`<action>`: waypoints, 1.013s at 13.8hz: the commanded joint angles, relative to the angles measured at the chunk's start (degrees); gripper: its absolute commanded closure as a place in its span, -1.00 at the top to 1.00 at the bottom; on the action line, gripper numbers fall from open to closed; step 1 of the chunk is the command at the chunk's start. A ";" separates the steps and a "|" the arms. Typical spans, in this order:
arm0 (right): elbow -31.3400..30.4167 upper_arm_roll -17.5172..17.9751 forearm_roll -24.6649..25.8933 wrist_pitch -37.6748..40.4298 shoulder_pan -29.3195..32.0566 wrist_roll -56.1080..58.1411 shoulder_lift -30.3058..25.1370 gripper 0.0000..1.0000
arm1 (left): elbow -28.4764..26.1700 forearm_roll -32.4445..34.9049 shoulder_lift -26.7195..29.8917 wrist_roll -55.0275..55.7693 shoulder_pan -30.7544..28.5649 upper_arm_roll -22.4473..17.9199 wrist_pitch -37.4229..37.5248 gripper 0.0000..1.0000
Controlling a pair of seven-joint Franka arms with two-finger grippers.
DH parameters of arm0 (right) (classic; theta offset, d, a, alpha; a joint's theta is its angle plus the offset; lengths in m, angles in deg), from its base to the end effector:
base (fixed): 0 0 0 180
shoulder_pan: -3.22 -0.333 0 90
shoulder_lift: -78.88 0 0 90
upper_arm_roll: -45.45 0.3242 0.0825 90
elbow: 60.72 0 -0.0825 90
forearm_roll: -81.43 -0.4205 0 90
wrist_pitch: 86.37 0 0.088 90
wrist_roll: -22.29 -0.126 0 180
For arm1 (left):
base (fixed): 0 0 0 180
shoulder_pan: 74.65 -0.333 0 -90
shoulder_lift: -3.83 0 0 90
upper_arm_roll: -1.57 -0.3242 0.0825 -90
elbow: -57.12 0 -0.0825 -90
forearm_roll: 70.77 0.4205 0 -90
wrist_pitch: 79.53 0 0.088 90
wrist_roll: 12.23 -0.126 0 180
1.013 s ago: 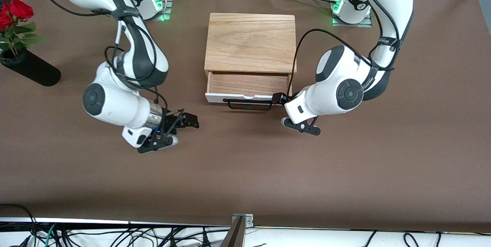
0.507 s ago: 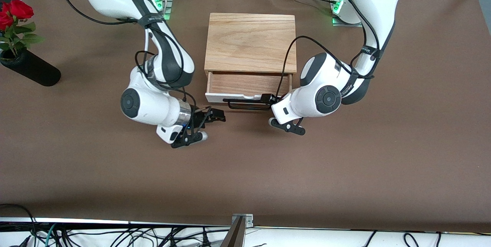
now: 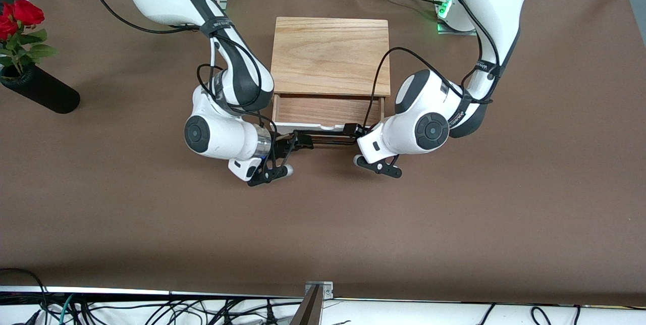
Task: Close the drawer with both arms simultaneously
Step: 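Push the white drawer into the cabinet with both grippers together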
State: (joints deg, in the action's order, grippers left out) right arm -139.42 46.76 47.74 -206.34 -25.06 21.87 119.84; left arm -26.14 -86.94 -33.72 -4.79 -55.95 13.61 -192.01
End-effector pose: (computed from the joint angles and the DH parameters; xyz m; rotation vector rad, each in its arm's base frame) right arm 0.6581 0.4113 0.2720 -2.6159 -0.2679 0.1762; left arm 0.6348 -0.3770 0.2720 2.7805 -0.3430 -0.3574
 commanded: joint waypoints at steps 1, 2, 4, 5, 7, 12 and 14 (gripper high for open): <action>0.83 -0.25 -1.21 3.32 -0.47 -1.61 0.35 1.00 | 0.82 -1.68 -0.68 -0.85 0.55 -0.18 3.14 1.00; 0.91 -0.25 -1.21 5.33 -0.21 -1.61 0.26 1.00 | 0.82 -1.68 -0.59 -0.85 0.64 -0.18 3.32 1.00; 0.92 -0.34 -1.30 8.85 0.15 -1.95 -0.09 1.00 | 0.73 -1.68 -0.68 -0.85 0.55 -0.18 3.49 1.00; 0.92 -0.34 -1.30 9.74 0.23 -2.04 -0.18 1.00 | 0.73 -1.68 -0.68 -0.85 0.55 0.17 3.50 1.00; 0.92 -0.34 -1.39 11.32 0.24 -2.13 -0.18 1.00 | 0.38 -1.68 -0.68 -0.77 0.29 0.97 3.50 1.00; 0.92 -0.25 -1.39 15.54 -0.12 -2.22 -0.18 1.00 | -0.06 -1.68 -0.59 -0.42 0.38 1.05 4.90 1.00; 0.92 -0.25 -1.39 16.51 -0.29 -2.13 -0.09 1.00 | 0.03 -1.68 -0.59 -0.33 0.38 1.05 5.95 1.00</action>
State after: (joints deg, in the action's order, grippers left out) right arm -139.23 46.45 47.37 -192.18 -25.16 20.38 119.84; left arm -26.16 -86.97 -34.18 -4.76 -55.90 14.70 -187.86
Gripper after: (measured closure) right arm 0.000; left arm 0.000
